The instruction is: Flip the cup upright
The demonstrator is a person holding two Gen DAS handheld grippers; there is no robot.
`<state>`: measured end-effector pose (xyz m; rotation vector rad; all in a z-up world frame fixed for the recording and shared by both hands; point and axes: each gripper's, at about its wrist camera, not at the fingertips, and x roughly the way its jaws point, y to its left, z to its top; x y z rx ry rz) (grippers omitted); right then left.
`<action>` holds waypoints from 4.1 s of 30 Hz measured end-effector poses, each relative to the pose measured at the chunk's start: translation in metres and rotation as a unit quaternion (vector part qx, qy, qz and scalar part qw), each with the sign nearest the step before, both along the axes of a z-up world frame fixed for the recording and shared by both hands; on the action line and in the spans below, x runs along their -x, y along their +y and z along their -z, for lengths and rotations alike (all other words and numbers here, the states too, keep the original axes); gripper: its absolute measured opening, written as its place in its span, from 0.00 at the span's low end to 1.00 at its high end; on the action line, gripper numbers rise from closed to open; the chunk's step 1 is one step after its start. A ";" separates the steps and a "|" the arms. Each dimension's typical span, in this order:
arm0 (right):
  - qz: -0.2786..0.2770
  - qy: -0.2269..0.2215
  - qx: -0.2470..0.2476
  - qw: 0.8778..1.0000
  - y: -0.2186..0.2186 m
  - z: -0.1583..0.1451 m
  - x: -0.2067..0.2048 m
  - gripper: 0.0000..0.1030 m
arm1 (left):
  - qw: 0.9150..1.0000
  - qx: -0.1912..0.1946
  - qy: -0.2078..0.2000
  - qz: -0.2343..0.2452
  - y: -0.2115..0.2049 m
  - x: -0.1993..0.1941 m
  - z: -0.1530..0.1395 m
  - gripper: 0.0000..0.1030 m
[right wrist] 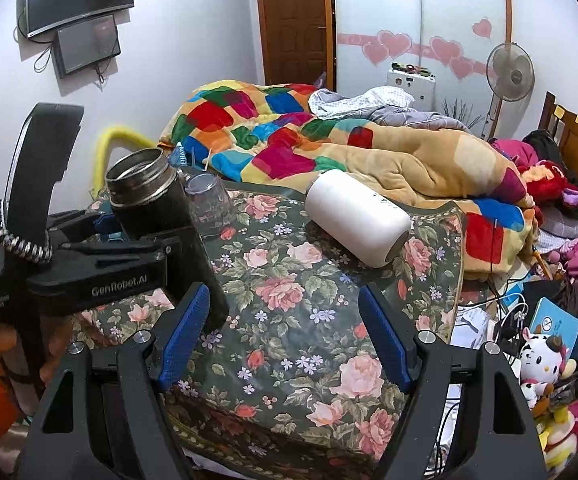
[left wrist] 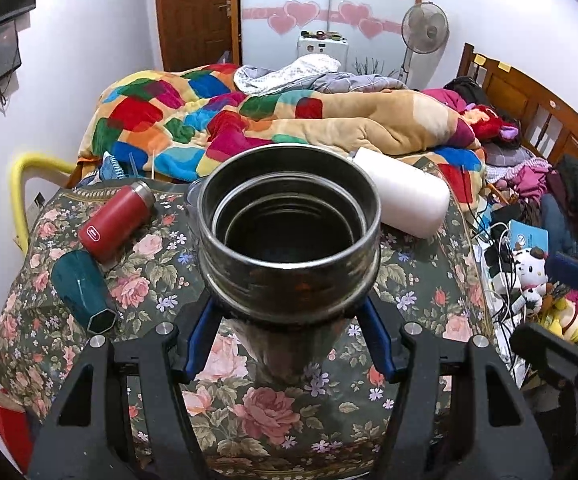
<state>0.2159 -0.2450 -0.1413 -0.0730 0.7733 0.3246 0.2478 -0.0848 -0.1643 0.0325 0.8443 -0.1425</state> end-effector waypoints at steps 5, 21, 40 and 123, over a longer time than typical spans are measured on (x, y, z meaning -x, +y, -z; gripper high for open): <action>0.003 -0.002 -0.010 1.000 0.000 -0.005 0.002 0.72 | 1.000 -0.010 0.009 0.008 -0.003 0.003 0.000 0.66; 0.006 -0.123 -0.059 0.991 0.008 -0.089 0.073 0.72 | 0.989 0.028 -0.148 0.008 0.035 0.119 -0.108 0.75; 0.035 -0.304 -0.103 0.946 0.031 -0.147 0.192 0.91 | 0.939 0.060 -0.335 -0.049 0.067 0.268 -0.172 0.93; 0.038 -0.276 -0.090 0.956 0.031 -0.129 0.194 1.00 | 0.941 0.052 -0.325 -0.074 0.064 0.270 -0.155 1.00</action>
